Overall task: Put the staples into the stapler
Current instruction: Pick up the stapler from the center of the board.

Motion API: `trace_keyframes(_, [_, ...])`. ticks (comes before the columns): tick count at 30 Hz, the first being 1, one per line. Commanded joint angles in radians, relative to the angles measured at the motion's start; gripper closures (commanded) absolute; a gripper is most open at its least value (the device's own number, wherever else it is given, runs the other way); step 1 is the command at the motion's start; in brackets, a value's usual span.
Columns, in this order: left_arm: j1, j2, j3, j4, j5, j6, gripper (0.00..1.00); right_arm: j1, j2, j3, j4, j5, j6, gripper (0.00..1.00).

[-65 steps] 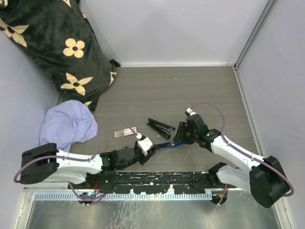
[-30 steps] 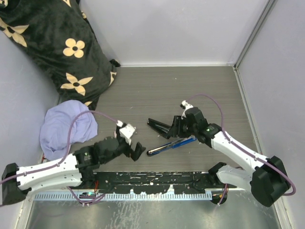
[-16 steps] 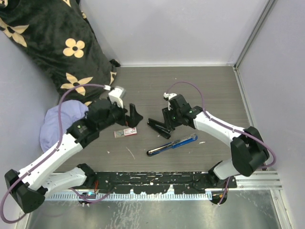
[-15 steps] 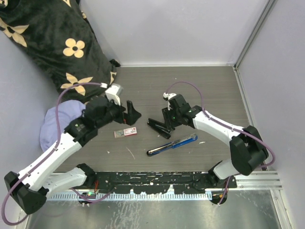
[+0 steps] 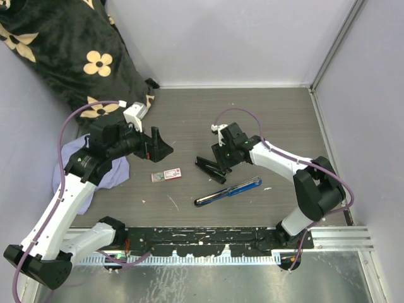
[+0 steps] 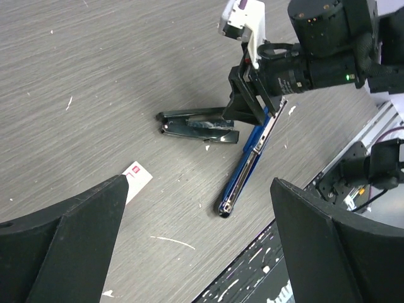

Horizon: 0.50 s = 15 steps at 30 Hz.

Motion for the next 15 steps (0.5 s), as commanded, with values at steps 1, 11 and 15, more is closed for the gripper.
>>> trace_keyframes(1, [0.005, -0.028, 0.02, -0.007, 0.058, 0.122, 0.02, 0.0, 0.012, 0.033, 0.021, -0.045, -0.036, 0.48])
trace_keyframes(11, [0.006, -0.097, -0.091, 0.111, 0.037, 0.159, 0.02, 0.0, 0.107, 0.076, 0.038, 0.036, -0.049, 0.61])
trace_keyframes(15, [0.006, -0.121, -0.127, 0.142, 0.03, 0.168, 0.02, -0.001, 0.139, 0.086, 0.046, 0.036, -0.052, 0.69])
